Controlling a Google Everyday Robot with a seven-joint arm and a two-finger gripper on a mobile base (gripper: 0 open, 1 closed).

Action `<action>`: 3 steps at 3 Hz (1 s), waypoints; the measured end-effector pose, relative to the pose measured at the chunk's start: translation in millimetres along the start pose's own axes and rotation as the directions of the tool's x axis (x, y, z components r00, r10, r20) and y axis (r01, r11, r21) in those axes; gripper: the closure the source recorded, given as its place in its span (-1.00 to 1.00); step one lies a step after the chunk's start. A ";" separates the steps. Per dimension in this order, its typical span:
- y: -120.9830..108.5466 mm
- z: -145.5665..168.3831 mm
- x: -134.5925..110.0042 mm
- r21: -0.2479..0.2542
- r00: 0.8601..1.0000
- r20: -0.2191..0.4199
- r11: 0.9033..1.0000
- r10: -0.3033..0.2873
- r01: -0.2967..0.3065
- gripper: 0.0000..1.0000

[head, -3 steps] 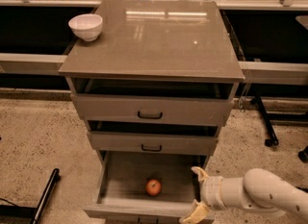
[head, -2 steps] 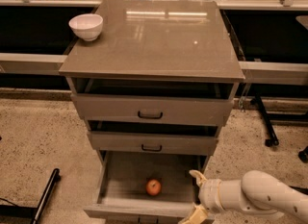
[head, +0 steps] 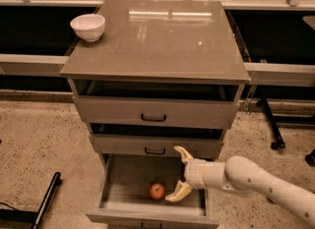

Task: Pick apple from bottom drawer and place on counter

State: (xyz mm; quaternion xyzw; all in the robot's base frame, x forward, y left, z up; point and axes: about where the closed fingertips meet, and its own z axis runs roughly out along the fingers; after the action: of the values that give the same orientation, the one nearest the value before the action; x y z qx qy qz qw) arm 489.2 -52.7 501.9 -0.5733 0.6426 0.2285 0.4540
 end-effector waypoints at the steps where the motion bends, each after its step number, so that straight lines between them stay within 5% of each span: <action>1: -11.4 59.8 21.7 -0.080 0.992 0.116 0.995 -0.051 0.060 -1.00; 2: 8.9 116.5 60.0 -0.236 0.979 0.196 0.972 0.055 -0.008 -1.00; 3: 1.3 124.0 66.6 -0.275 0.969 0.235 0.961 0.076 -0.009 -1.00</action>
Offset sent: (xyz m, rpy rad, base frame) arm 0.0665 0.0678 -0.1666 0.3571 0.2750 0.3833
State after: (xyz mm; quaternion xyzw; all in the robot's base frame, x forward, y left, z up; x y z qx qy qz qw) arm 532.5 13.3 385.3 -0.5837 0.5571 0.3927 0.4413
